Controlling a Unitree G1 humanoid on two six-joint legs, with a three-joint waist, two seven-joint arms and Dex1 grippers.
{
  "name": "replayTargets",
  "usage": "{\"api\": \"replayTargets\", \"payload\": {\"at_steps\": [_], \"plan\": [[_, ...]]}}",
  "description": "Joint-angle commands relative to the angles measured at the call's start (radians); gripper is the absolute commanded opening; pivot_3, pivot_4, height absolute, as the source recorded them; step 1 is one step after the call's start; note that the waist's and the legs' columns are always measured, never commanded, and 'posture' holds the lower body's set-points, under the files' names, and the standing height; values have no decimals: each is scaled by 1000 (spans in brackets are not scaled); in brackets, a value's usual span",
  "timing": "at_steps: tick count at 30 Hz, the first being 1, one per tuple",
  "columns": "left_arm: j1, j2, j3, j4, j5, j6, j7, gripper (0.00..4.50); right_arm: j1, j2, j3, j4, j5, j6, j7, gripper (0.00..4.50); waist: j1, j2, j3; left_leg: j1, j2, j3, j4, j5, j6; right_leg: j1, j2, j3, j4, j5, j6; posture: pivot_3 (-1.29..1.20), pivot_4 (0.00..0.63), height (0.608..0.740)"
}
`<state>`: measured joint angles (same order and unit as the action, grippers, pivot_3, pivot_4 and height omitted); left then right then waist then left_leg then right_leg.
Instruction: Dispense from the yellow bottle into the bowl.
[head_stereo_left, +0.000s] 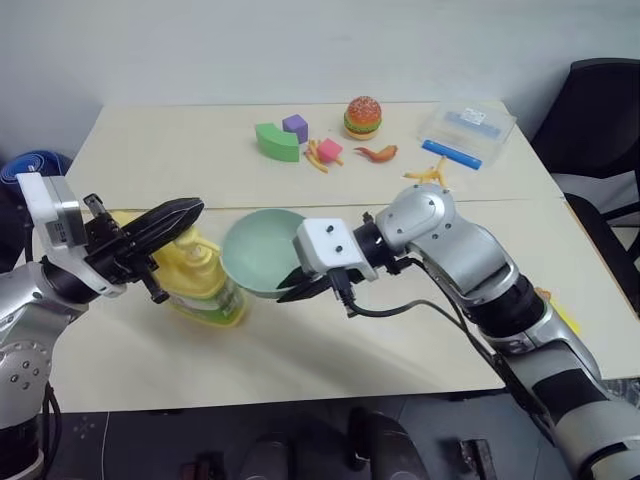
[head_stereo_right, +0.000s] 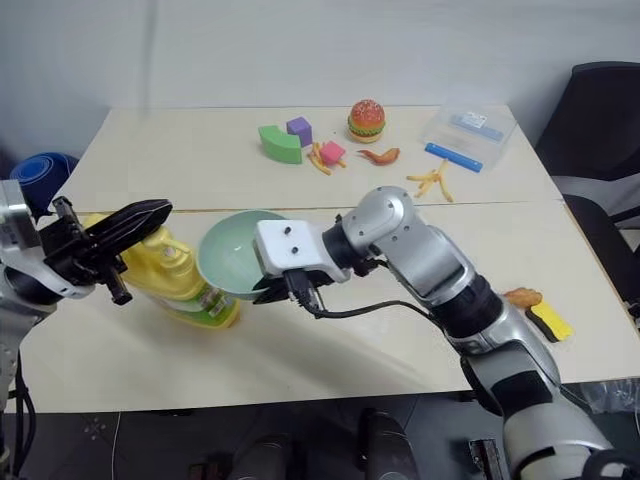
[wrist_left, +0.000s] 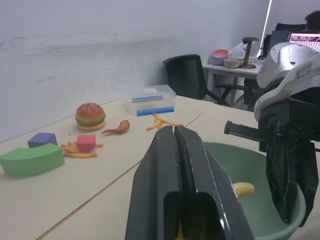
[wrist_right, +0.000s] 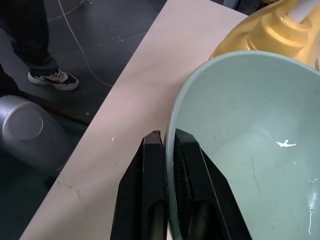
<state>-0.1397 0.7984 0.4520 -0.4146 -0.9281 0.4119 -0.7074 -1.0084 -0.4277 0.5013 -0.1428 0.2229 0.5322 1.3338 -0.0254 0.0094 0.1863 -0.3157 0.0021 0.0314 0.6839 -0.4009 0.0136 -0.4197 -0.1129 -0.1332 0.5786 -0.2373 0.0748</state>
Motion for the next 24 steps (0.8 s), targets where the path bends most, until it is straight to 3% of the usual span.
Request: {"api": "replayTargets", "payload": {"at_steps": [1, 24], "plan": [[-13, 9, 7, -12, 20, 4, -12, 53, -39, 9, -14, -31, 21, 35, 4, 0, -1, 0, 0, 0, 0, 0, 0, 0, 0, 0, 0, 0, 0, 0, 0, 0, 150, 740], [120, -68, -129, 8, 254, -56, -3, 53, -87, 93, -21, 5, 51, 121, -37, 0, -3, 9, -6, 4, 0, 1, 0, 0, 0, 0, -1, 2, 5, -1, -1, 0, 150, 740]]}}
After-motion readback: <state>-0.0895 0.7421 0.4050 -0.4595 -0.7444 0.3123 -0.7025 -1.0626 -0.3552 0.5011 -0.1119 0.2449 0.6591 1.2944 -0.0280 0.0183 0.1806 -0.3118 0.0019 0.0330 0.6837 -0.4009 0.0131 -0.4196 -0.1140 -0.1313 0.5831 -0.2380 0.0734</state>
